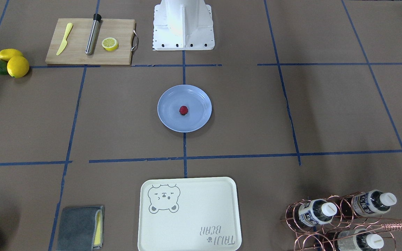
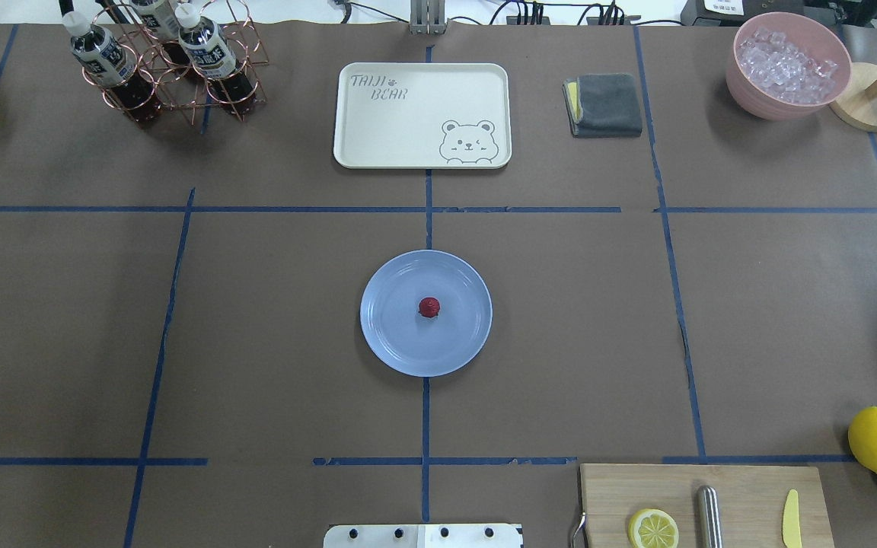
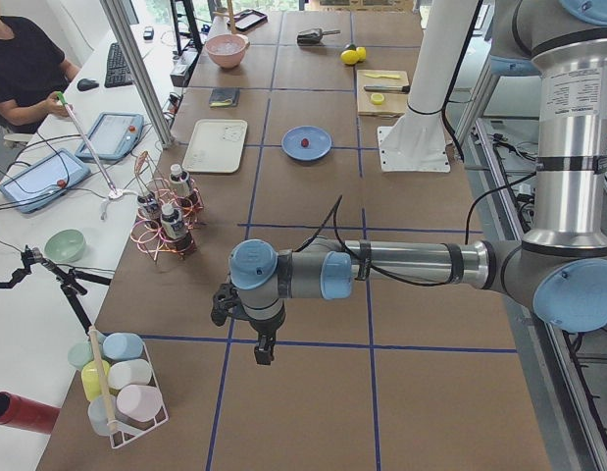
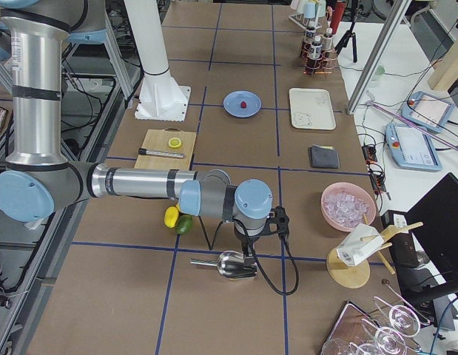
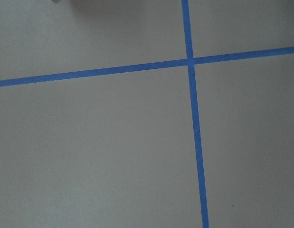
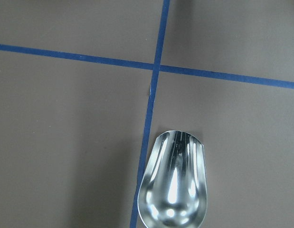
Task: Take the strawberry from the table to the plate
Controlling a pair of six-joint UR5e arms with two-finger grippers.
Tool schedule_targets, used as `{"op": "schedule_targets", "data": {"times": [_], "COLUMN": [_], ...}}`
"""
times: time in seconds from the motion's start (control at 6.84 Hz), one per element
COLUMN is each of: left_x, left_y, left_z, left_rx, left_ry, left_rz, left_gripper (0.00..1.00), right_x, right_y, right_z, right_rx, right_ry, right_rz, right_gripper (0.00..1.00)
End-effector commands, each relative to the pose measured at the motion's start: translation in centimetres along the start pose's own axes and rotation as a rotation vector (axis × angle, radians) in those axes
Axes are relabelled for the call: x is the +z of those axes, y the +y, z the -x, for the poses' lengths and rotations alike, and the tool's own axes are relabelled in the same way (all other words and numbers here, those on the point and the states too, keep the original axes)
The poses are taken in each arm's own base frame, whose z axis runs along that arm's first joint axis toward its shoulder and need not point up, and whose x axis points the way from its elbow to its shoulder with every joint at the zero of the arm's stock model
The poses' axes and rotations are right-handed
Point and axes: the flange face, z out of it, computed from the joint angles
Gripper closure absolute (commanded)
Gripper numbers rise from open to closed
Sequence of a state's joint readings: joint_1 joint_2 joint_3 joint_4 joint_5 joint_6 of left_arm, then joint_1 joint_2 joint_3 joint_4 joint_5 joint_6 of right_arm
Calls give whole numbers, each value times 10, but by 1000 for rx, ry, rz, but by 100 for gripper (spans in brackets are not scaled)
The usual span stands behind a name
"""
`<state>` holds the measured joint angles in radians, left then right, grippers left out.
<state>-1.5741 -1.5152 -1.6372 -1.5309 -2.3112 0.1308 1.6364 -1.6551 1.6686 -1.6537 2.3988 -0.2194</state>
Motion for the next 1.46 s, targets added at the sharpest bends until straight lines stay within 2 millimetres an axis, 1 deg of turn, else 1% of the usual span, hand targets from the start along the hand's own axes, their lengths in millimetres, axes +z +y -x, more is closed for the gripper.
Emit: {"op": "schedule_targets", "data": {"times": [0.0,0.29,1.32], "left_x": [-1,-1,-2], "left_y": [0,0,-1], "left_z": [0,0,-1], "left_rx": [5,6,8], "left_ry": [-2,-2,-2], "left_rz": [-6,-7,-10], "left_gripper": [0,0,0], "right_x": [1,-4,-9], "right_y": [3,2,-4], "right_z": [-5,-8,-5], "right_rx": [26,30,20], "right_ry": [-2,-2,0], "right_rz": [0,-12,-22], "right_gripper": [0,0,0]}}
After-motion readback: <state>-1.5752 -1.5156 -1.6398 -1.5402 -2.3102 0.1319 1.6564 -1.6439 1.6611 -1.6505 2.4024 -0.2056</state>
